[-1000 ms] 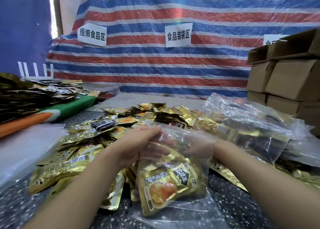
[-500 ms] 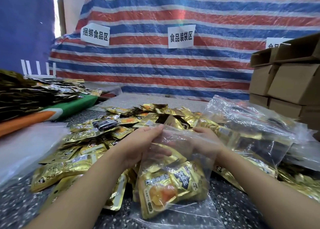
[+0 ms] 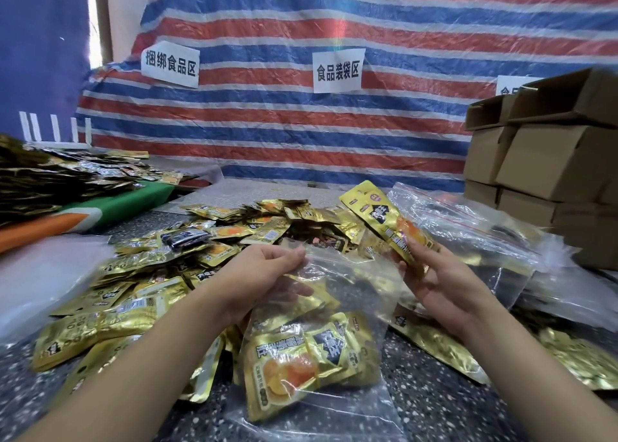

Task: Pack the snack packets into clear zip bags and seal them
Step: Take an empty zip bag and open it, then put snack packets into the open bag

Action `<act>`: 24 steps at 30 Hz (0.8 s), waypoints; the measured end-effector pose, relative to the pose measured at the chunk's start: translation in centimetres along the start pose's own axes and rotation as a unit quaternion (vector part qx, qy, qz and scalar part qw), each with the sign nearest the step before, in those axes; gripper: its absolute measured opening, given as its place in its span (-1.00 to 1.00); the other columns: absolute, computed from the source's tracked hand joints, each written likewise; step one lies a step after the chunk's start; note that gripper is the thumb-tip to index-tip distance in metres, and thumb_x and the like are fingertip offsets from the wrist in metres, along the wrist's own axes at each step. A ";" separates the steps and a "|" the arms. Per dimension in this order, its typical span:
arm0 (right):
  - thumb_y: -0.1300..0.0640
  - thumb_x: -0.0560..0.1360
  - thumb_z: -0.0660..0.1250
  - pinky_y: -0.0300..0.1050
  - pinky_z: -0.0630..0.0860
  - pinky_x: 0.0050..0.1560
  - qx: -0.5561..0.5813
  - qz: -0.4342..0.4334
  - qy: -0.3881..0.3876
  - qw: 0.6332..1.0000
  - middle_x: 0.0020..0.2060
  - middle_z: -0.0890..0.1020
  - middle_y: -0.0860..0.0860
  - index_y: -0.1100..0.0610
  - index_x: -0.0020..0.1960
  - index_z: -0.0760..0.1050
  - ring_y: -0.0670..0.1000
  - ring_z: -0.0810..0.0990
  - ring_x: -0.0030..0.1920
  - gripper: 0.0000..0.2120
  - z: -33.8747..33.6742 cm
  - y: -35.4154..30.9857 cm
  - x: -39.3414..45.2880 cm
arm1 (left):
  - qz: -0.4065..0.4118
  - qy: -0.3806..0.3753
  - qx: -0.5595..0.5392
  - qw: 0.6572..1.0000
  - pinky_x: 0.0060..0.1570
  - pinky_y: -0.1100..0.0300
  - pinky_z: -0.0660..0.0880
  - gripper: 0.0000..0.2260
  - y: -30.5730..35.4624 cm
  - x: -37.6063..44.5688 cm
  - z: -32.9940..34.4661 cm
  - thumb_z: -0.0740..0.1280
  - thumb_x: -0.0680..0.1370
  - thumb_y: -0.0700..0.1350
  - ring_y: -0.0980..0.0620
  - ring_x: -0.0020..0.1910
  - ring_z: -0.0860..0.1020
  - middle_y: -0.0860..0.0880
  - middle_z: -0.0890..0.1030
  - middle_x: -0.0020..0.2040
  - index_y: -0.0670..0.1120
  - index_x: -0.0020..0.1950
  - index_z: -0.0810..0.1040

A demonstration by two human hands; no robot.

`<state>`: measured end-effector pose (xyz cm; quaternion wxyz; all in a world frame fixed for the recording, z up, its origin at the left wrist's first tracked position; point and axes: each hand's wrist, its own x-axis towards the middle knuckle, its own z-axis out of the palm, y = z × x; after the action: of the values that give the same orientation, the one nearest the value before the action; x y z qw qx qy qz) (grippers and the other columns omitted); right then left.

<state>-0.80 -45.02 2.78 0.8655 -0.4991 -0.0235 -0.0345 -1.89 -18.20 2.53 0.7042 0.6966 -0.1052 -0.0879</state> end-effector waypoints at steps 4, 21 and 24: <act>0.18 0.32 0.43 -0.26 0.51 -0.17 0.066 0.002 0.017 0.998 -0.29 0.68 0.03 0.17 -0.02 0.58 -0.06 0.66 -0.30 -0.76 -0.3 -0.6 -0.4 | 0.014 0.000 0.014 1.000 -0.30 0.12 0.64 -0.61 0.0 0.0 0.2 0.41 0.38 0.09 -0.09 -0.20 0.71 -0.18 0.71 -0.14 -0.21 -0.01 0.67; 0.18 0.63 0.21 -0.02 0.68 -0.10 0.163 -0.059 0.003 0.985 -0.19 0.71 0.09 0.18 0.09 0.52 0.01 0.72 -0.19 -0.86 2.3 -2.9 -2.5 | 0.036 -0.018 0.067 0.997 -0.41 0.25 0.57 -0.73 0.2 -0.5 0.7 0.39 0.42 0.06 0.00 -0.34 0.68 -0.22 0.71 -0.18 -0.11 -0.10 0.71; 0.30 0.59 0.21 -0.03 0.67 0.00 0.151 -0.063 -0.002 0.987 -0.21 0.70 0.12 0.22 0.04 0.51 0.02 0.71 -0.19 -0.89 2.6 -2.4 -2.8 | 0.042 -0.021 0.067 0.997 -0.41 0.28 0.55 -0.74 0.1 -0.5 0.8 0.39 0.43 0.05 0.00 -0.32 0.69 -0.22 0.71 -0.17 -0.11 -0.09 0.72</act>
<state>-3.81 -43.87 5.97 0.9269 -0.3606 -0.0620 -0.0840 -2.61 -18.80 2.63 0.6566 0.7352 -0.1551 -0.0654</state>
